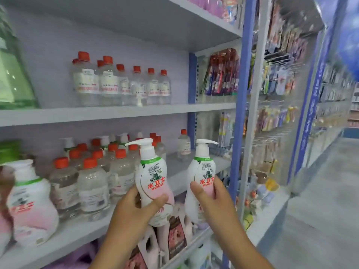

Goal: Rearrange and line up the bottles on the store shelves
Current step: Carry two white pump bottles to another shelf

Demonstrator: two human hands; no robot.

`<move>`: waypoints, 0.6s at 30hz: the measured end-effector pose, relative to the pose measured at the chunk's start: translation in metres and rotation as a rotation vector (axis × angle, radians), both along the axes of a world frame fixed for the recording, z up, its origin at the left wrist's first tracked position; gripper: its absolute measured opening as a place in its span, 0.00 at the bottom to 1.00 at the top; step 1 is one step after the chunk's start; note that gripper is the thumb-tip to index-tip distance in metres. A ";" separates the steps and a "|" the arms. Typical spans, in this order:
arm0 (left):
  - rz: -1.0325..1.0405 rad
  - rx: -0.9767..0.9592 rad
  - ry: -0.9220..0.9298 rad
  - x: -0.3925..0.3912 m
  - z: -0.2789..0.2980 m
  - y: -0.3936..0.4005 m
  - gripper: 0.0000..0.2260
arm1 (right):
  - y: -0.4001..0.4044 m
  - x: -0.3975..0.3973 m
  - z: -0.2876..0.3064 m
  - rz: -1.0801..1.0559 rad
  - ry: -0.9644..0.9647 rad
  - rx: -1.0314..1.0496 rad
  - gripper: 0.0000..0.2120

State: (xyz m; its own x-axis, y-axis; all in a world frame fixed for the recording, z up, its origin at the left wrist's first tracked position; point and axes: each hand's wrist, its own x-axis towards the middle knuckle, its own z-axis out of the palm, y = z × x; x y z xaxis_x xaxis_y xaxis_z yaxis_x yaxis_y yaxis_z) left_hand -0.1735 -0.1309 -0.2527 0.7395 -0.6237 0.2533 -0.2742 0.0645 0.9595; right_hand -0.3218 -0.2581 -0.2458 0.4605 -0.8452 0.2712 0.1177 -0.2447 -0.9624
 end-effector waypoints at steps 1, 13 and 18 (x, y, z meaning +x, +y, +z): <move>-0.014 -0.010 0.003 0.006 -0.002 -0.020 0.14 | -0.018 0.007 0.000 -0.010 0.007 -0.005 0.15; 0.057 0.006 0.015 0.065 -0.011 -0.201 0.16 | -0.189 0.080 0.001 0.064 -0.020 0.044 0.13; 0.150 0.044 -0.007 0.078 -0.023 -0.251 0.15 | -0.248 0.111 -0.011 0.127 -0.029 0.037 0.16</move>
State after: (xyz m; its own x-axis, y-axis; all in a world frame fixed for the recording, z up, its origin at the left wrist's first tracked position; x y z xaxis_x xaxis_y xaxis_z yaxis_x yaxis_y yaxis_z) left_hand -0.0952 -0.3821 -0.2761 0.8236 -0.5168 0.2336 -0.2844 -0.0199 0.9585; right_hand -0.2111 -0.5063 -0.2571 0.5565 -0.7904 0.2560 0.1735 -0.1907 -0.9662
